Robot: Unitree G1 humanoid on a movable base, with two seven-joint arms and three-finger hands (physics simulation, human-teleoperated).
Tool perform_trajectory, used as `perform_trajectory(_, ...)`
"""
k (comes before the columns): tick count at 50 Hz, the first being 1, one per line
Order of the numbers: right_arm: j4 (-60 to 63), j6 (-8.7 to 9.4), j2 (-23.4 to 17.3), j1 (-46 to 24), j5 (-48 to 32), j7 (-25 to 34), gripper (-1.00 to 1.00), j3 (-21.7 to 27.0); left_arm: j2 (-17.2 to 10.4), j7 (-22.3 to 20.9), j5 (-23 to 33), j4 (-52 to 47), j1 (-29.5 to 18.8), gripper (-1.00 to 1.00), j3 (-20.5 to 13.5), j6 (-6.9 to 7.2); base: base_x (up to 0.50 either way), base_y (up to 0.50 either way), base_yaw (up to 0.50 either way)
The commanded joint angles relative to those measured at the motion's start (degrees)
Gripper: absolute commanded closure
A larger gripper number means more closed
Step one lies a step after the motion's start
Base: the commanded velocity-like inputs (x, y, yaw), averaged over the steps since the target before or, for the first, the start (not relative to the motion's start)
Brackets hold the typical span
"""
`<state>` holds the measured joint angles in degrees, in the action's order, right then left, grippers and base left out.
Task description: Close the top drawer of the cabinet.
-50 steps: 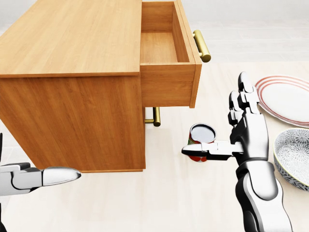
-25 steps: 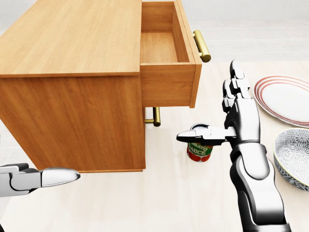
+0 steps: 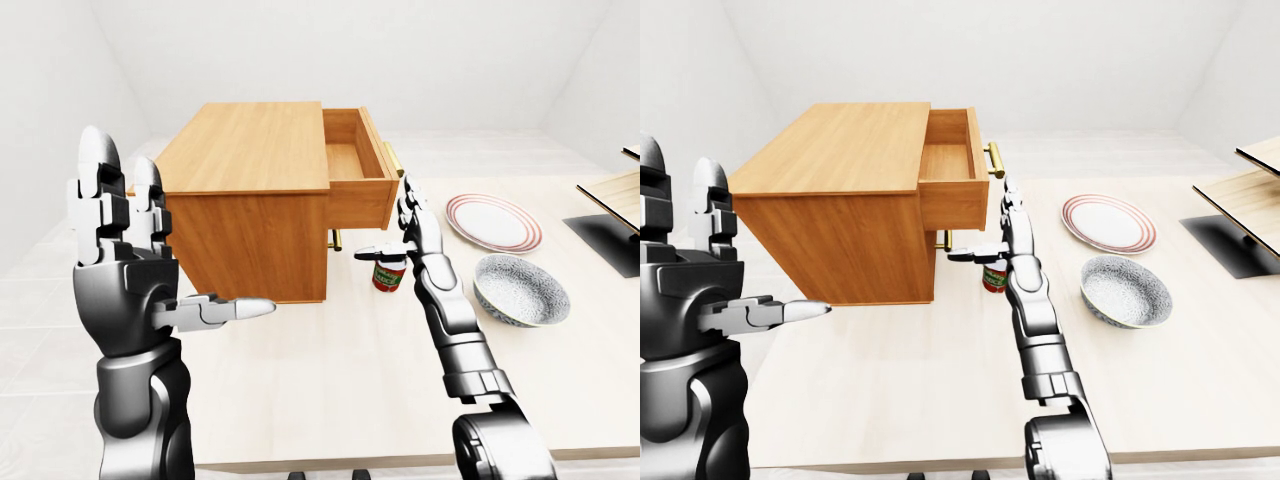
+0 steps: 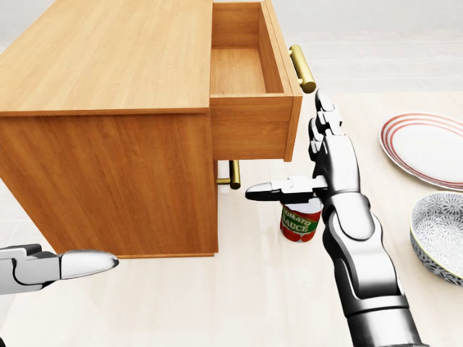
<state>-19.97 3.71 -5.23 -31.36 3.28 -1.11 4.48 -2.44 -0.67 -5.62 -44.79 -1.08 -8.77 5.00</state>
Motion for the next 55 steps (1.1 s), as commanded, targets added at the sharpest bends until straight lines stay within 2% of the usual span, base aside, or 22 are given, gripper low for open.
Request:
perform_trajectory(1, -7.0, -2.03, 0.4, -2.9, 0.0, 0.3, -1.00, -0.4, 0.0, 0.1, -0.1, 0.1, -0.1, -1.00, -0.1, 0.00, 0.00, 0.00, 0.00)
perform_trajectory(3, -8.7, -2.92, 0.4, -3.7, -0.1, 0.5, -1.00, -0.5, 0.0, 0.0, -0.1, 0.4, -0.1, -1.00, -0.1, 0.00, 0.00, 0.00, 0.00)
perform_trajectory(10, -9.8, -3.54, 0.8, -4.3, -0.3, 0.5, -1.00, -1.0, -0.1, 0.1, -0.3, 0.1, -0.1, -1.00, -0.1, 0.00, 0.00, 0.00, 0.00)
perform_trajectory(12, -8.8, -2.73, 0.9, -4.4, -0.5, 0.5, -1.00, -1.4, -0.1, 0.1, -0.3, 0.4, -0.1, -1.00, -0.1, 0.00, 0.01, 0.00, 0.00)
perform_trajectory(16, -8.6, -2.67, 1.1, -4.3, -0.6, 0.6, -1.00, -1.5, -0.1, 0.1, -0.3, 0.4, -0.1, -1.00, -0.1, 0.00, 0.01, 0.00, 0.01)
perform_trajectory(21, -3.1, 0.59, 2.4, -2.6, -1.3, 0.5, -1.00, -2.8, -0.1, 0.1, -0.5, 0.3, -0.1, -1.00, -0.2, 0.00, 0.00, 0.00, 0.01)
perform_trajectory(23, -2.0, 1.24, 2.4, -2.3, -1.6, 0.5, -1.00, -2.9, -0.1, 0.1, -0.5, 0.3, -0.1, -1.00, -0.2, 0.00, 0.01, 0.00, 0.00)
perform_trajectory(36, 2.2, 1.29, 2.8, -2.8, -2.7, 0.8, -1.00, -3.2, -0.1, 0.2, -0.6, 0.0, -0.1, -1.00, -0.2, 0.00, 0.00, 0.00, 0.00)
perform_trajectory(55, 0.5, 1.29, 4.2, -5.4, -3.3, 1.5, -1.00, -3.9, -0.1, 0.2, -0.8, 0.1, -0.3, -1.00, -0.2, 0.00, 0.00, 0.00, 0.00)
